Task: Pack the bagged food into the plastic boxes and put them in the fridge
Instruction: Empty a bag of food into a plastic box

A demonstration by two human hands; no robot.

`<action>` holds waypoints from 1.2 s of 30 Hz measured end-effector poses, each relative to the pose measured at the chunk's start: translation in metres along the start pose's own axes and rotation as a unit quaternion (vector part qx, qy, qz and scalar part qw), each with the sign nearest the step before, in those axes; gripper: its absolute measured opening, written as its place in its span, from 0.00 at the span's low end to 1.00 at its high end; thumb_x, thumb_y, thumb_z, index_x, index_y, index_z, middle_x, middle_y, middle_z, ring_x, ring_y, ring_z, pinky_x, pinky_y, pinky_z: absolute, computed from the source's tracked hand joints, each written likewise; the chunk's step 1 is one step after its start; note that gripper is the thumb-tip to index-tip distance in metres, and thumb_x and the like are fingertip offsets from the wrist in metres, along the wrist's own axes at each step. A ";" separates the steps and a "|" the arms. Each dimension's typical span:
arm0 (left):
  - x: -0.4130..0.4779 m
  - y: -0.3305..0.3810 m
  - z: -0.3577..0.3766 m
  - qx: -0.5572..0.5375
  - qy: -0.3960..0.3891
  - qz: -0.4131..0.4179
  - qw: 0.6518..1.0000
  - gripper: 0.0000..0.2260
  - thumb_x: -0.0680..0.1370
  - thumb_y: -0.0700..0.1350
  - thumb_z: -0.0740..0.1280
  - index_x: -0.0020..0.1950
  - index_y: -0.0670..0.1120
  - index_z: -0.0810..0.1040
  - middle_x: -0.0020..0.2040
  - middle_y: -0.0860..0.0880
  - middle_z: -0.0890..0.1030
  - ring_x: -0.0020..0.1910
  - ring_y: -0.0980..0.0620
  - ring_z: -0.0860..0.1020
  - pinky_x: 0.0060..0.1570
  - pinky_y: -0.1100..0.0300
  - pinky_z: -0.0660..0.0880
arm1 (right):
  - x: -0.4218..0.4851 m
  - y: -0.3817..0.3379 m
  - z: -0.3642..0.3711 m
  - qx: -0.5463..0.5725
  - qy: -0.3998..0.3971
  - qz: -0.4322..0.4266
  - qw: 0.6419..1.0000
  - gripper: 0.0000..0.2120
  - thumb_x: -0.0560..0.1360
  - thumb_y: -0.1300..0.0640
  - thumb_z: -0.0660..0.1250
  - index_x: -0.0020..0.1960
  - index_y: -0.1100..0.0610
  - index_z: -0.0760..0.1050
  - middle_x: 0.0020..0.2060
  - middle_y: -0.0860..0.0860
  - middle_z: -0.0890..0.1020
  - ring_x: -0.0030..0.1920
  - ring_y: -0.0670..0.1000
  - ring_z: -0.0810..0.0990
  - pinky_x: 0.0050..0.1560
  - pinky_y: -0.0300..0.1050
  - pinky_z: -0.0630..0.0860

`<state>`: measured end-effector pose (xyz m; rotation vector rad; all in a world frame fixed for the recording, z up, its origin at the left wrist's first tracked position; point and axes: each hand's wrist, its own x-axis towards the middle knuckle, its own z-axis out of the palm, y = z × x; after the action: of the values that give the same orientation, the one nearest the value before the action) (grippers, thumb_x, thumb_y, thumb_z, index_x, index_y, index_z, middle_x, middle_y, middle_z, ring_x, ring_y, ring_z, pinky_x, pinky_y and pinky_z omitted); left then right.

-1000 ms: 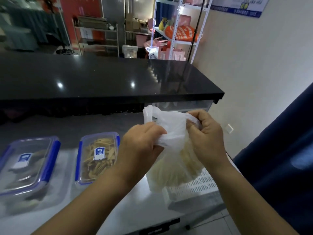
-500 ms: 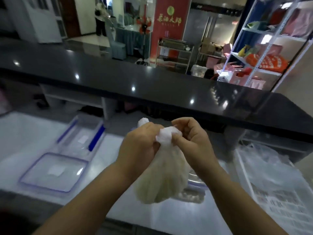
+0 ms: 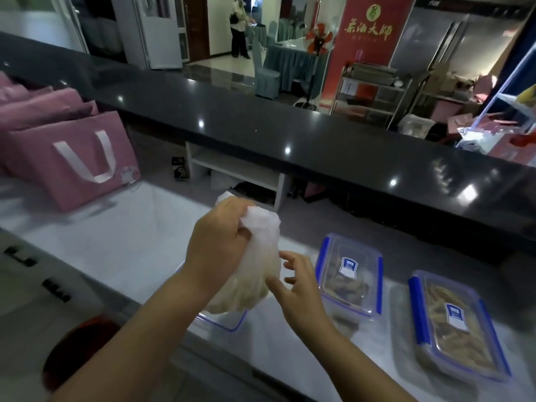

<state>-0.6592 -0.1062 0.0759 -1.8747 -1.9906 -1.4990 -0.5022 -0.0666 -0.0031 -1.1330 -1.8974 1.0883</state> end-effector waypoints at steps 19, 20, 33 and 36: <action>0.063 -0.061 0.032 -0.053 0.063 -0.124 0.989 0.06 0.73 0.39 0.62 0.42 0.49 0.75 0.38 0.52 0.77 0.37 0.55 0.74 0.34 0.65 0.71 | 0.140 -0.002 -0.013 0.106 0.114 -0.013 0.988 0.08 0.74 0.64 0.66 0.40 0.53 0.77 0.41 0.52 0.79 0.37 0.41 0.75 0.37 0.32 0.74; 0.065 -0.067 0.034 -0.049 0.059 -0.128 0.989 0.07 0.74 0.39 0.63 0.41 0.52 0.73 0.37 0.53 0.76 0.37 0.56 0.74 0.34 0.66 0.70 | 0.145 -0.002 -0.013 0.109 0.114 -0.012 0.987 0.07 0.74 0.64 0.66 0.41 0.54 0.77 0.41 0.52 0.79 0.37 0.41 0.76 0.37 0.32 0.75; 0.089 -0.172 0.043 0.097 -0.092 -0.148 0.980 0.05 0.75 0.38 0.64 0.49 0.43 0.76 0.44 0.48 0.79 0.41 0.44 0.76 0.38 0.52 0.73 | 0.187 0.006 0.032 0.066 0.134 0.023 0.989 0.09 0.72 0.65 0.69 0.39 0.51 0.79 0.40 0.53 0.81 0.41 0.50 0.80 0.44 0.47 0.80; 0.089 -0.197 0.042 0.117 -0.146 -0.124 0.975 0.03 0.74 0.38 0.64 0.41 0.44 0.73 0.39 0.49 0.75 0.37 0.43 0.75 0.32 0.55 0.67 | 0.193 0.002 0.050 0.040 0.114 0.039 0.992 0.09 0.71 0.64 0.70 0.39 0.49 0.79 0.40 0.50 0.81 0.40 0.46 0.80 0.44 0.44 0.80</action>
<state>-0.8139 0.0237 -0.0123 -1.8947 -2.4831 -1.0127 -0.6213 0.0936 -0.0028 -1.2380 -1.6328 1.0201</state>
